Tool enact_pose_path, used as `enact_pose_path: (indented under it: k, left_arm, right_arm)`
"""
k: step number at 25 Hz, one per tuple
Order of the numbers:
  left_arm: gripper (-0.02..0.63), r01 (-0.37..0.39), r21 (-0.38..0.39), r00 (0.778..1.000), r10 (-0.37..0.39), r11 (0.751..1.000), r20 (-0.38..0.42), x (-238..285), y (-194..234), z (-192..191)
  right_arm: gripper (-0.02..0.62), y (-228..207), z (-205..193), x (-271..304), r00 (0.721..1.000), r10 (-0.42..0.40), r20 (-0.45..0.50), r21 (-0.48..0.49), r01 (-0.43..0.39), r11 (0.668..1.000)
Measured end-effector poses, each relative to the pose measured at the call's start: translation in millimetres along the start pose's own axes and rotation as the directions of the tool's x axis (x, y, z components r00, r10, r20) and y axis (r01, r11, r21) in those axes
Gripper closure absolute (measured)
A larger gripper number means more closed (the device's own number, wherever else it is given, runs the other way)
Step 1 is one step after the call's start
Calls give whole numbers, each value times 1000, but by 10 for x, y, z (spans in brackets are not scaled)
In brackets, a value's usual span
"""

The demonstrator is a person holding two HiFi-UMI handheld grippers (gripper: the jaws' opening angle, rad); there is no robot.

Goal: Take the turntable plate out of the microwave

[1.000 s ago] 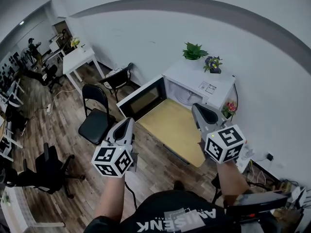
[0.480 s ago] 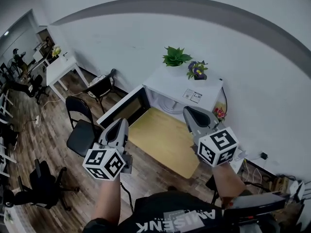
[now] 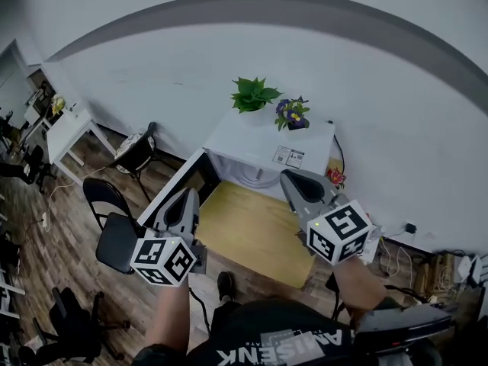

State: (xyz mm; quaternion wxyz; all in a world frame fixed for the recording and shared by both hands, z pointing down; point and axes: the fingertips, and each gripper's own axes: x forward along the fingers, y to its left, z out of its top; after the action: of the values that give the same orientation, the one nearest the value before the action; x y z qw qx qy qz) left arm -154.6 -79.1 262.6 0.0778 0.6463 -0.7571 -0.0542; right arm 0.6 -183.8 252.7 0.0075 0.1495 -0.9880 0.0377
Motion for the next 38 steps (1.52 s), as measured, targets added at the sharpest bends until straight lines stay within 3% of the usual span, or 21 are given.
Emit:
enact_pose_path:
  k: [7,18,29,34,38]
  left_arm:
    - [603,150,18,988,-150,988,-37,550,321,36]
    - [603,341,-19,937,-341,940,-72,1118,609,21]
    - [603,433,-67,889,-438,899,-132,1273,901,-195]
    - [603,463,-57,868,-465,885,-172,1326,952,-403]
    - [603,445,-96,866,-455,890,-207,1382,1005,-638]
  right_arm:
    - [591,-135,-29,332,988,-152,2,9,152,988]
    - [591,-203,-46,756,940,-341,1,46,341,939]
    - [578,-94,-277,912,890,-456,-19,117,455,883]
    - [574,-134,-544,915,846,-532,-39,159,531,832]
    - [574,-211,-864,940,835,-542,-96,187,550,814]
